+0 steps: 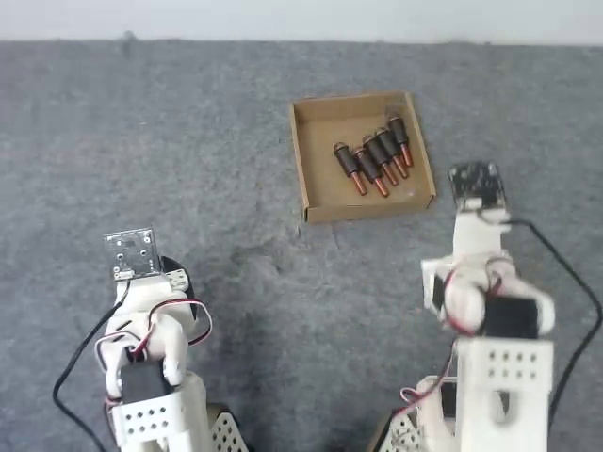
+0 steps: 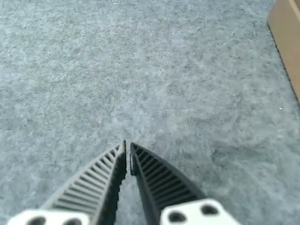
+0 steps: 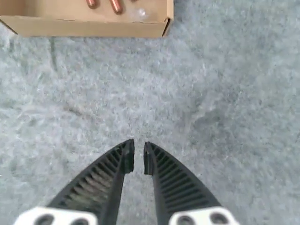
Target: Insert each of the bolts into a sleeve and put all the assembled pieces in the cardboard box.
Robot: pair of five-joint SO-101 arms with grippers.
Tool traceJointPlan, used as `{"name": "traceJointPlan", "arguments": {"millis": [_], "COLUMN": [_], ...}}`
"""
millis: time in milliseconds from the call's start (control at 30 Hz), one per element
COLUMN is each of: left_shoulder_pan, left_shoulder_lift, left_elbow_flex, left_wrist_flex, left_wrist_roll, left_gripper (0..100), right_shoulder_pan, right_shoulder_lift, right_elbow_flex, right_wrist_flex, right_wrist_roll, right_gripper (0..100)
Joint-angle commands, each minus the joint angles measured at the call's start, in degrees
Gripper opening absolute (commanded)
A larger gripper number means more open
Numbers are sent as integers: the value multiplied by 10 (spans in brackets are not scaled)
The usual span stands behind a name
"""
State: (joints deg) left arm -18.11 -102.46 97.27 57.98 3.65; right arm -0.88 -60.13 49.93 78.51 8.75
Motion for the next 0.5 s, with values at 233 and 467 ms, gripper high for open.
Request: {"name": "traceJointPlan", "arguments": {"millis": [233, 467], "left_shoulder_pan": [-4, -3], "left_shoulder_lift": [4, 3], "left_elbow_flex": [-6, -17], "left_wrist_flex": [-6, 16], "left_wrist_roll": [-5, -5], "left_gripper": [11, 11], "right_shoulder_pan": [2, -32], "right_shoulder_lift": [-218, -264], "right_elbow_flex": [295, 406], "right_wrist_flex": [-175, -211], "right_wrist_roll": [6, 7], "right_gripper": [17, 20]}}
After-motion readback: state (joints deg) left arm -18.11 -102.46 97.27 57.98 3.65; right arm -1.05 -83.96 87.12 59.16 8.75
